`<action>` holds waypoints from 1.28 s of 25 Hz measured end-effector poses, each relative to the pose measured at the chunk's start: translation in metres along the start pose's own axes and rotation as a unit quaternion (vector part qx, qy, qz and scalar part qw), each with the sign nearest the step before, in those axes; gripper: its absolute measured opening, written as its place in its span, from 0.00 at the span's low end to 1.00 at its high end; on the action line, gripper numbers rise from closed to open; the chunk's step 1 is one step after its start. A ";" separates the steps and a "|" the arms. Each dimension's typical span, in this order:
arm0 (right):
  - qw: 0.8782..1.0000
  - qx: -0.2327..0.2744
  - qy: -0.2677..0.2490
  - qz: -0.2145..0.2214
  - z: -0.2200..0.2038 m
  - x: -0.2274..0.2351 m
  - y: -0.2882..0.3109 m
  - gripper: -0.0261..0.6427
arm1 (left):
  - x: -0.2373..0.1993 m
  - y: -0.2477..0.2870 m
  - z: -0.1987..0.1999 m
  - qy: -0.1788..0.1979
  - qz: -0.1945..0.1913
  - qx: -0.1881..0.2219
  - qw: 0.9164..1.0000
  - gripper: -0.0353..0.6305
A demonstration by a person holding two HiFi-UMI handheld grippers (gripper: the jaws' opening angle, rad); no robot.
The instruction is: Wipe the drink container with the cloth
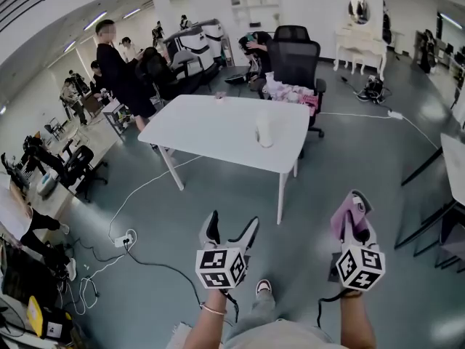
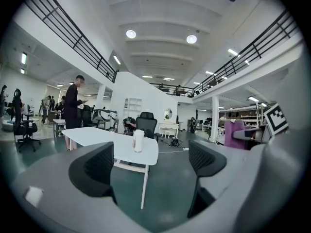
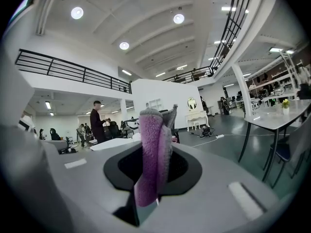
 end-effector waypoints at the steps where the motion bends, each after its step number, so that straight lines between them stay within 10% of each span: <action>1: 1.000 0.000 -0.001 -0.003 0.003 0.000 0.007 0.13 | -0.003 0.009 0.002 -0.001 -0.003 0.000 1.000 0.76; 32: 0.996 -0.036 -0.030 -0.075 0.016 -0.049 0.225 0.13 | -0.144 0.250 0.015 -0.046 -0.075 -0.020 0.996 0.76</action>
Point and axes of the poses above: the fingertips, and each gripper's own axes: y forward along the fingers, x to its right, z out of its top, the point moved 1 cm from there along -y, backward along the fingers, and after that the axes turned 1 degree about y, right-handed, at the moved point
